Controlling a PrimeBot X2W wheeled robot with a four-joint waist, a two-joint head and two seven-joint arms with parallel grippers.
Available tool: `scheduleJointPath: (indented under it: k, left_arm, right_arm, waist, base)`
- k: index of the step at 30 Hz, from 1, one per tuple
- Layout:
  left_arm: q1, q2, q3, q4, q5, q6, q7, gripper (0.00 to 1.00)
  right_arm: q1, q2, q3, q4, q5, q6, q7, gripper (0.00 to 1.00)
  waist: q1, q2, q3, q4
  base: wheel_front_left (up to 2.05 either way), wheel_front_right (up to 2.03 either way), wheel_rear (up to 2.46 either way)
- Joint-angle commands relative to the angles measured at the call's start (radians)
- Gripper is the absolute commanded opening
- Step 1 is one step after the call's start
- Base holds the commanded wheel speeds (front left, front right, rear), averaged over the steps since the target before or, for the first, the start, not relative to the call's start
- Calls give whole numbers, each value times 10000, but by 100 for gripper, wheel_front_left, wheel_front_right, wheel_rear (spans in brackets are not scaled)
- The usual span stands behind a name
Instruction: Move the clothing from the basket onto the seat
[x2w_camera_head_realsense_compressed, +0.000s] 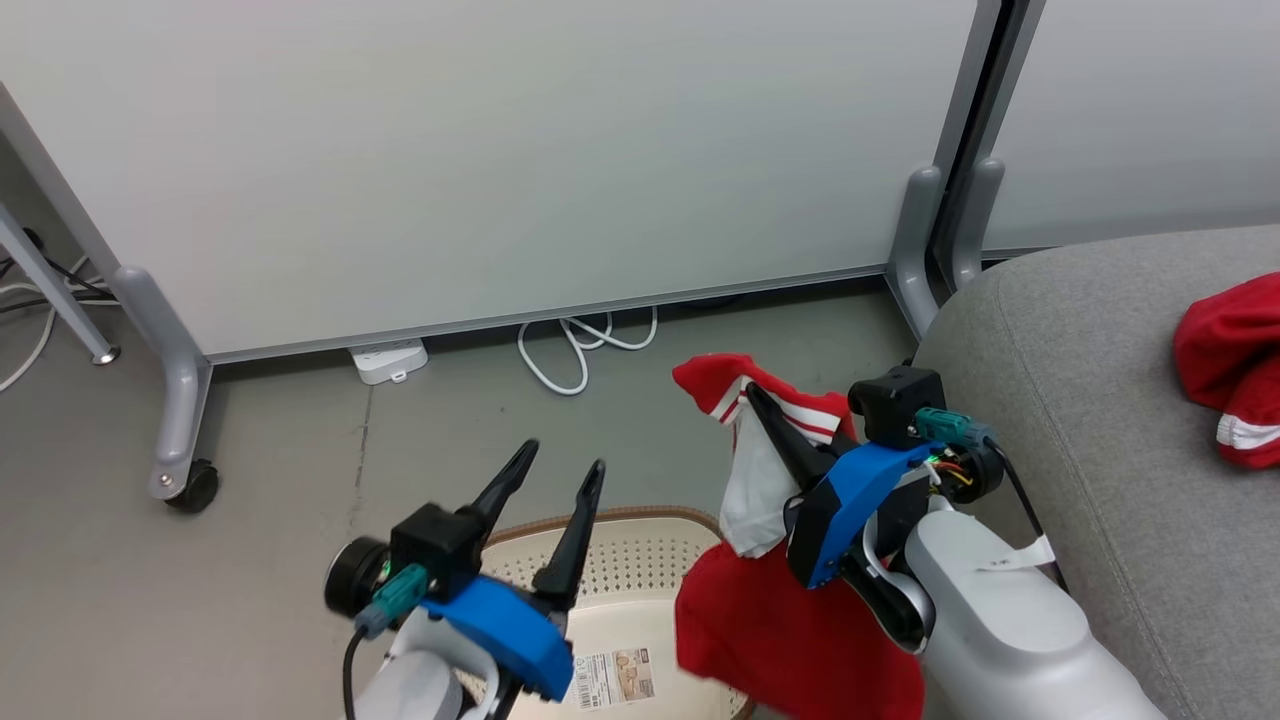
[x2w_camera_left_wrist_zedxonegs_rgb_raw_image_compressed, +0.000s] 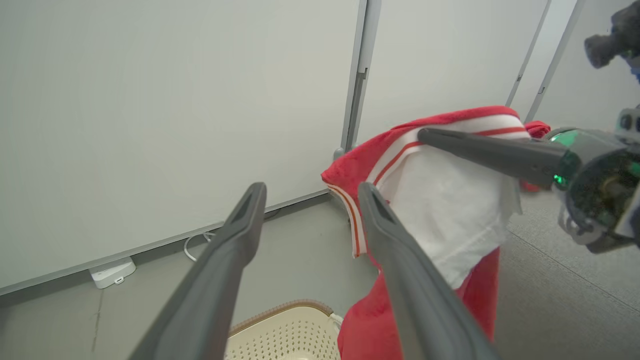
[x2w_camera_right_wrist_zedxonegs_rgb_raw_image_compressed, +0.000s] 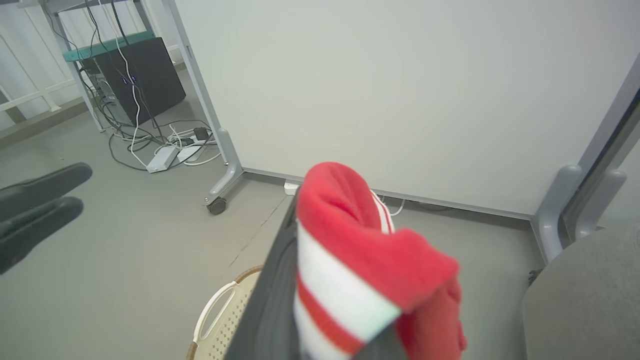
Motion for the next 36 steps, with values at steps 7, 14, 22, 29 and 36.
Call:
scheduleJointPath:
  k: [7,14,22,29,36]
  left_arm:
    - [1201,-165,1094,-333,937,-201,-51,100]
    - [1577,-393,1634,-383,1363,-314,-51,100]
    - [1703,-492,1847,-489,1513,-327,-51,100]
    - [1621,-347,1868,-556,1459,-331,-51,100]
    - [1508,-340,1902,-648,1481,-332,-49,100]
  right_arm:
    - [273,-109,-369,-480,-265,5,147,0]
    - [510,-102,-621,-832,-457,5,369,0]
    - [716,-70,-869,-1219,-589,5,567,0]
    - [774,-90,-1106,-1533,-767,5,706,0]
    - [832,-76,-1299,-1761,-946,5,773,0]
  waist:
    - [0,0,32,57]
    - [0,0,24,79]
    - [0,0,42,-113]
    - [0,0,256,-849]
    - [0,0,423,-1803]
  base:
    - [0,0,0]
    - [0,0,0]
    - [0,0,0]
    - [0,0,0]
    - [0,0,0]
